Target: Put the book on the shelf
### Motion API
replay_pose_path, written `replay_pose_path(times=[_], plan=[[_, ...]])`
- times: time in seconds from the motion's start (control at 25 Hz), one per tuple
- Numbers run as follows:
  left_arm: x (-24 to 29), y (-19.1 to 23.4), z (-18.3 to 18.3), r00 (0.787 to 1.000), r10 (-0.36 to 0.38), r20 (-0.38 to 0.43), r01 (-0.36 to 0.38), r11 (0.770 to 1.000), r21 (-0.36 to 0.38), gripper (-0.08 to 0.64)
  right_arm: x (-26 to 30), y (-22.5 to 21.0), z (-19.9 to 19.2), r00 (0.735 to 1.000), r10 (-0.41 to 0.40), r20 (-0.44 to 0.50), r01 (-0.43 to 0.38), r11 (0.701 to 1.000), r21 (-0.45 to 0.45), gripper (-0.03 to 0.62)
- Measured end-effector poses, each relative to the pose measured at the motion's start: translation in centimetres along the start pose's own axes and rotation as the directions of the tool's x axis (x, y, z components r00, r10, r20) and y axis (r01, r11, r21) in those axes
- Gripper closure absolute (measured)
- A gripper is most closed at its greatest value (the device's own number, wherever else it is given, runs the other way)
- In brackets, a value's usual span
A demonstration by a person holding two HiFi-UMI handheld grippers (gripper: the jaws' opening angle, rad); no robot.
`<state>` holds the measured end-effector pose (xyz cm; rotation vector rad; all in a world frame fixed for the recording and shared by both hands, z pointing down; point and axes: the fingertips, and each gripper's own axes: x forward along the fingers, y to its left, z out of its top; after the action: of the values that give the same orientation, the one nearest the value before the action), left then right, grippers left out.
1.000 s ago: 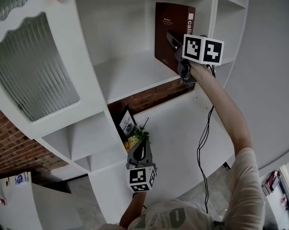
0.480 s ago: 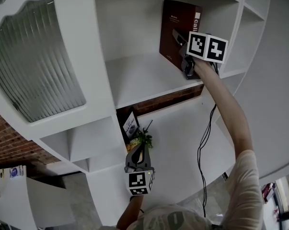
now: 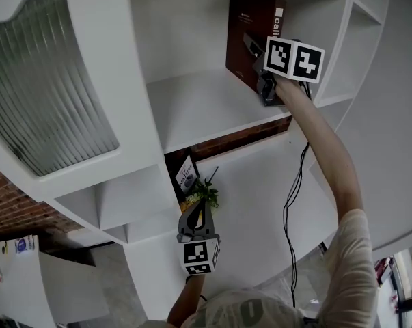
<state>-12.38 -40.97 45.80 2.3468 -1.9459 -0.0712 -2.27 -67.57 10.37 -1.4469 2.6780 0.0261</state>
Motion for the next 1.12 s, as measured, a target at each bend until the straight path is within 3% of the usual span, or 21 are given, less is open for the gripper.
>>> replay_pose_path(times=[0.2, 0.36, 0.6, 1.12], plan=[[-0.2, -0.5, 0.2, 1.000, 0.002, 0.000, -0.002, 1.000, 0.015, 0.548, -0.2, -0.1, 0.0, 0.999, 0.020, 0.026, -0.020, 1.000, 0.007, 0.440], [-1.2, 0.3, 0.5, 1.000, 0.016, 0.005, -0.016, 1.000, 0.014, 0.548, -0.6, -0.5, -0.4, 0.999, -0.022, 0.032, 0.021, 0.999, 0.027, 0.440], [-1.7, 1.0, 0.6, 0.999, 0.038, 0.008, -0.038, 0.999, 0.024, 0.548, -1.0, -0.4, -0.8, 0.999, -0.040, 0.021, 0.041, 0.999, -0.014, 0.439], [-2.3, -1.8, 1.5, 1.000, -0.022, 0.019, 0.021, 0.999, 0.047, 0.548, -4.8, -0.2, 3.4, 0.993, -0.039, 0.110, 0.045, 0.998, -0.048, 0.414]])
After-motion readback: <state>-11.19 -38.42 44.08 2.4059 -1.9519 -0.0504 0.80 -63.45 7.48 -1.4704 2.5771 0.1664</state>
